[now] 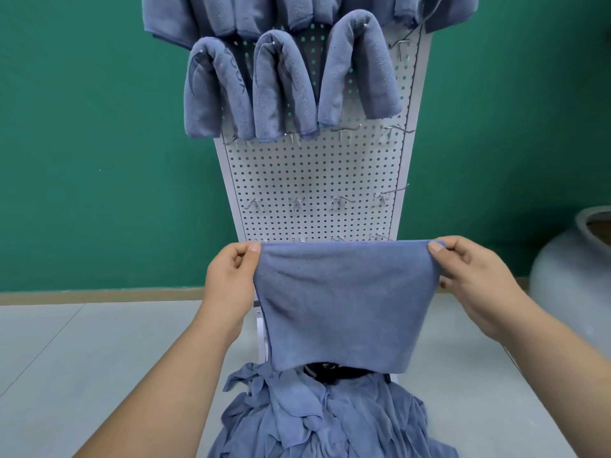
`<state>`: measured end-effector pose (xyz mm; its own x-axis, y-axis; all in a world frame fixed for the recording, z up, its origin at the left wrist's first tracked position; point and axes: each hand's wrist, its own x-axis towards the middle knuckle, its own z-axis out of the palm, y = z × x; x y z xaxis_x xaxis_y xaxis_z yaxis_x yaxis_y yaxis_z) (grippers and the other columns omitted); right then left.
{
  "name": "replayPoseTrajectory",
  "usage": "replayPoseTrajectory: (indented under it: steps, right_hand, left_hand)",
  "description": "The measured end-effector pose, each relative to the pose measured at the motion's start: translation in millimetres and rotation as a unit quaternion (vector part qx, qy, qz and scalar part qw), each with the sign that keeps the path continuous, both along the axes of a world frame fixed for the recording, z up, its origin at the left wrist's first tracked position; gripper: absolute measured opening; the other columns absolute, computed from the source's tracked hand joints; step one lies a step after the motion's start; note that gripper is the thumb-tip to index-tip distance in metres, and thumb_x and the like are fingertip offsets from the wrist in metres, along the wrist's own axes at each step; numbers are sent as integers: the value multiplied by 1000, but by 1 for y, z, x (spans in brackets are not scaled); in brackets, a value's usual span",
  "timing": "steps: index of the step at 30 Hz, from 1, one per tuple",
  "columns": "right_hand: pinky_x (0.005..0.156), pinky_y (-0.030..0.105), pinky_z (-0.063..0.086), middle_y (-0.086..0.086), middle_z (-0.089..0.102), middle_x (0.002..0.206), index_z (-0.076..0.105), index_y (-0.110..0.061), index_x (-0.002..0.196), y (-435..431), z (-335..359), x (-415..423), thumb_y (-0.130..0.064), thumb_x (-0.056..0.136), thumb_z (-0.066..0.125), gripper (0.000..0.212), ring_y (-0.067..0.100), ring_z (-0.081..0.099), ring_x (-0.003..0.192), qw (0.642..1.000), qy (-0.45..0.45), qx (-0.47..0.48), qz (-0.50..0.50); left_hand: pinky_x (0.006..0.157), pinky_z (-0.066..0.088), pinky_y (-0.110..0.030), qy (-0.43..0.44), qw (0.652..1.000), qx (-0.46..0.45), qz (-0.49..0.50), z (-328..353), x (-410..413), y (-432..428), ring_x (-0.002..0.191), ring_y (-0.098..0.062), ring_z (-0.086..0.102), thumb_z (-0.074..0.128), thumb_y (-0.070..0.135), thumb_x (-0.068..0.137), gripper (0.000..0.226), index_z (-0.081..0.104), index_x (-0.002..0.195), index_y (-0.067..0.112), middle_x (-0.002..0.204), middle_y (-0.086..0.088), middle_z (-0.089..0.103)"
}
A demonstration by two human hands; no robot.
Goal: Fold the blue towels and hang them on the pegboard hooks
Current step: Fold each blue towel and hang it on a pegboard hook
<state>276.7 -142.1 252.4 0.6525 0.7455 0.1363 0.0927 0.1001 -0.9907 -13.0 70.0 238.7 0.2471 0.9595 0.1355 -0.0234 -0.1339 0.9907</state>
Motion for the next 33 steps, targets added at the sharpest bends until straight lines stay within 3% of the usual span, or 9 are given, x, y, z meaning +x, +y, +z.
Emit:
replayPoseTrajectory:
  steps: [2,4,7,9,14,17,20,28,33]
  right_hand:
    - [77,39,47,10,73,98,73,-10,103,2,4,-3,-30,101,68,20,24,61,87,997,72,29,-5]
    - [82,36,48,5,76,102,75,-10,100,6,4,-9,-30,96,75,21,19,63,87,991,118,45,-43]
    - [82,34,51,2,80,105,79,-9,97,15,-3,-20,-28,90,83,21,14,68,84,986,120,37,-111]
    - [77,36,55,6,81,98,80,-10,97,19,-10,-31,-26,90,84,18,15,69,78,985,104,28,-134]
    - [74,42,62,-1,79,83,79,-18,91,32,-24,-64,-22,93,81,4,12,69,72,992,-19,-4,-122]
    - [81,43,64,-8,79,86,79,-23,93,41,-32,-83,-19,93,80,4,14,75,82,992,-92,-18,-83]
    - [84,31,61,-17,79,89,78,-27,94,44,-36,-100,-17,93,80,11,5,74,84,988,-142,-26,-57]
    - [82,15,55,-16,77,98,81,-27,101,43,-45,-110,-19,93,79,11,-5,71,88,981,-172,-39,-75]
    - [81,13,54,-18,75,103,81,-30,105,41,-45,-116,-19,92,78,18,-5,70,92,977,-194,-37,-79]
  left_hand:
    - [81,58,-37,-65,996,-64,-20,5,2,-2,90,-18,70,64,37,105,23,76,104,18,106,-6,79]
    - [85,59,-40,-90,990,-110,-8,4,6,-4,92,-20,72,67,33,103,23,77,101,13,105,-5,80]
    - [98,59,-52,-31,991,-117,53,-9,13,-8,92,-21,72,76,32,96,17,79,92,15,98,0,81]
    - [92,61,-56,-7,992,-111,58,-14,21,-18,85,-22,72,77,26,94,11,78,89,16,92,0,81]
    - [70,64,-37,12,997,-73,-31,-15,45,-55,73,-19,71,81,21,92,6,77,92,16,89,-8,79]
    - [77,62,-36,7,997,-54,-62,-17,57,-73,78,-20,75,82,17,91,5,77,91,17,85,-4,79]
    - [86,63,-37,4,995,-48,-84,-20,64,-83,88,-22,77,82,14,91,6,79,93,18,88,-1,80]
    - [89,62,-33,-9,994,-46,-97,-20,61,-87,91,-19,77,80,8,92,6,79,94,13,91,-3,81]
    - [94,61,-35,-15,989,-51,-136,-20,61,-89,95,-16,78,73,9,96,9,80,100,12,95,-1,81]
